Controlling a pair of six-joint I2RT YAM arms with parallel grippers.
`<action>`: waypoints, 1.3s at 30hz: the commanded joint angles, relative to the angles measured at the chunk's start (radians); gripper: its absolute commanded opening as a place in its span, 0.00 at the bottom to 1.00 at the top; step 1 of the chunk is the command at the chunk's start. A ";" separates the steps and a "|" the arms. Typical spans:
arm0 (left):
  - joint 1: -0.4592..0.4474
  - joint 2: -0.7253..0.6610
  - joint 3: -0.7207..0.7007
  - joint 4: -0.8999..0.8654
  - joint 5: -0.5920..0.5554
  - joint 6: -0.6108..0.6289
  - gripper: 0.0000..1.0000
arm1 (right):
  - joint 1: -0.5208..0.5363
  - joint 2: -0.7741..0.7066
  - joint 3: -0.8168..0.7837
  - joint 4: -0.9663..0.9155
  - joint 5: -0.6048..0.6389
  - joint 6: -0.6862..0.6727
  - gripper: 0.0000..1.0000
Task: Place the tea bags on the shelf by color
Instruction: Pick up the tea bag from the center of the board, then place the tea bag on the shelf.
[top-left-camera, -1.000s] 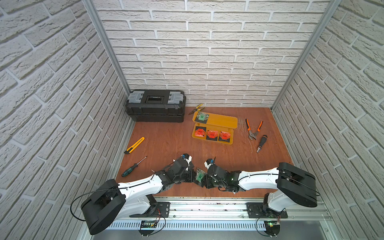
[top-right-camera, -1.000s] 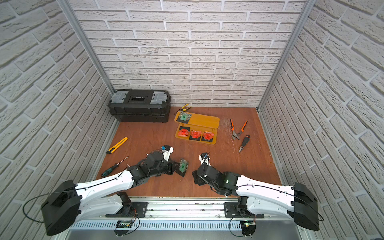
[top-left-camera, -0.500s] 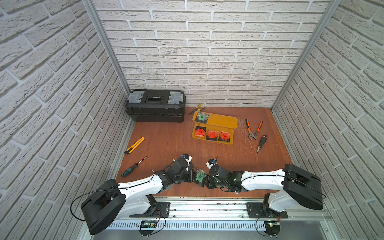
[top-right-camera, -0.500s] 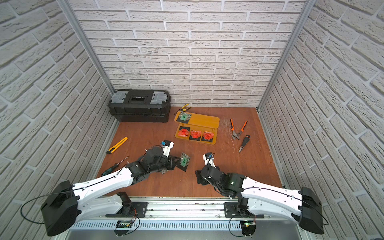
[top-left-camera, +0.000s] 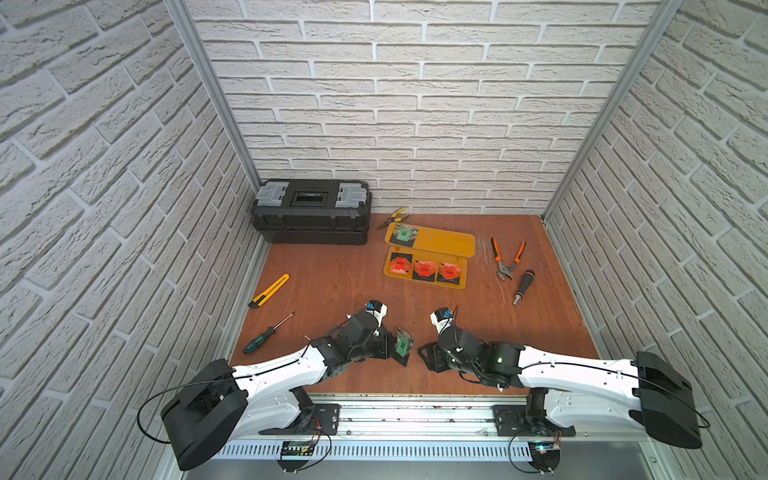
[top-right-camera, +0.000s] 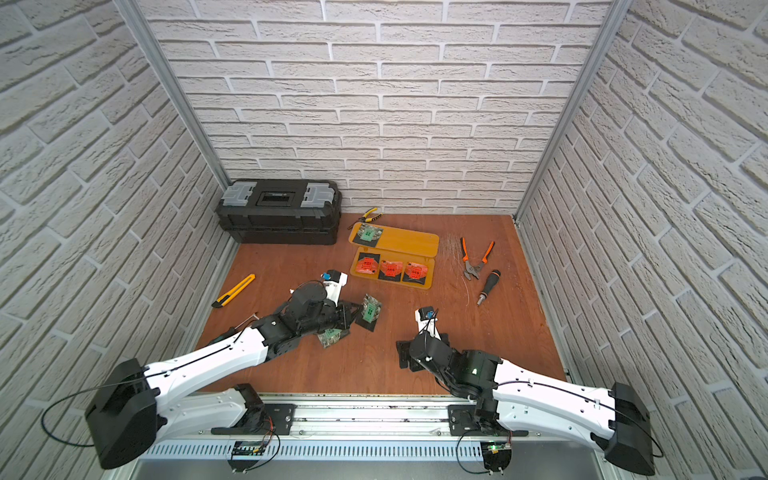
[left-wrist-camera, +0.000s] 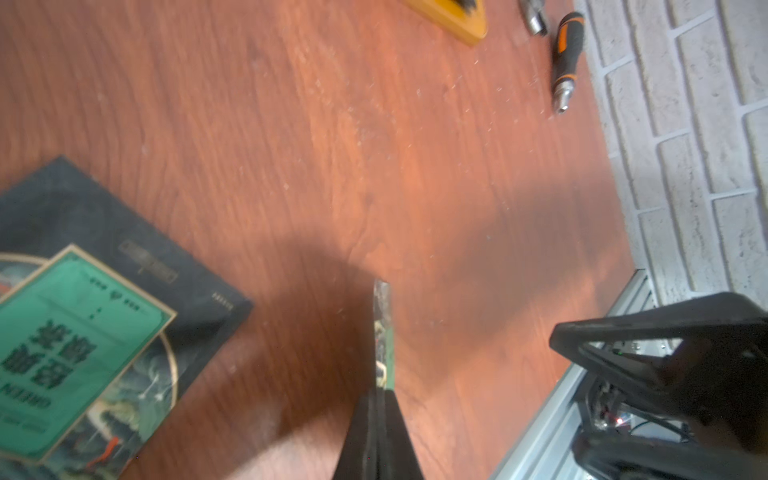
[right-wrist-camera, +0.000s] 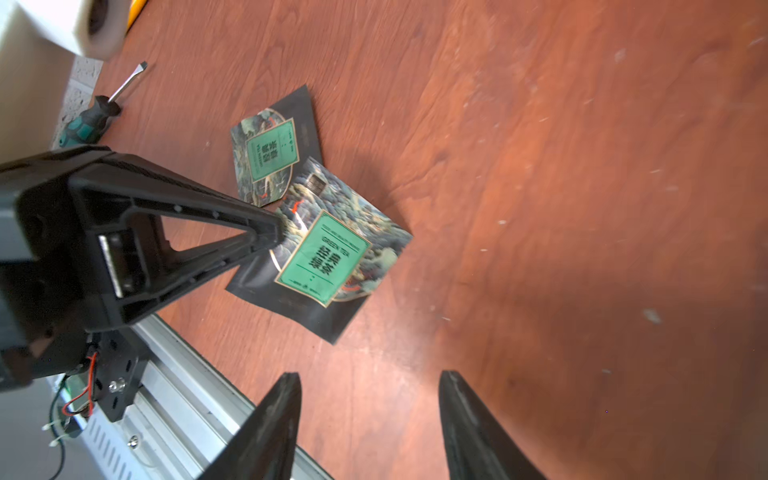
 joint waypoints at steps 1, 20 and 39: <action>0.011 -0.016 0.041 0.017 -0.013 0.028 0.00 | -0.003 -0.055 -0.011 -0.098 0.094 -0.024 0.62; 0.067 0.025 0.252 -0.036 0.003 0.072 0.00 | -0.003 -0.311 -0.071 -0.251 0.276 -0.028 0.91; 0.184 0.204 0.582 -0.077 0.065 0.167 0.00 | -0.004 -0.526 -0.141 -0.279 0.338 -0.042 1.00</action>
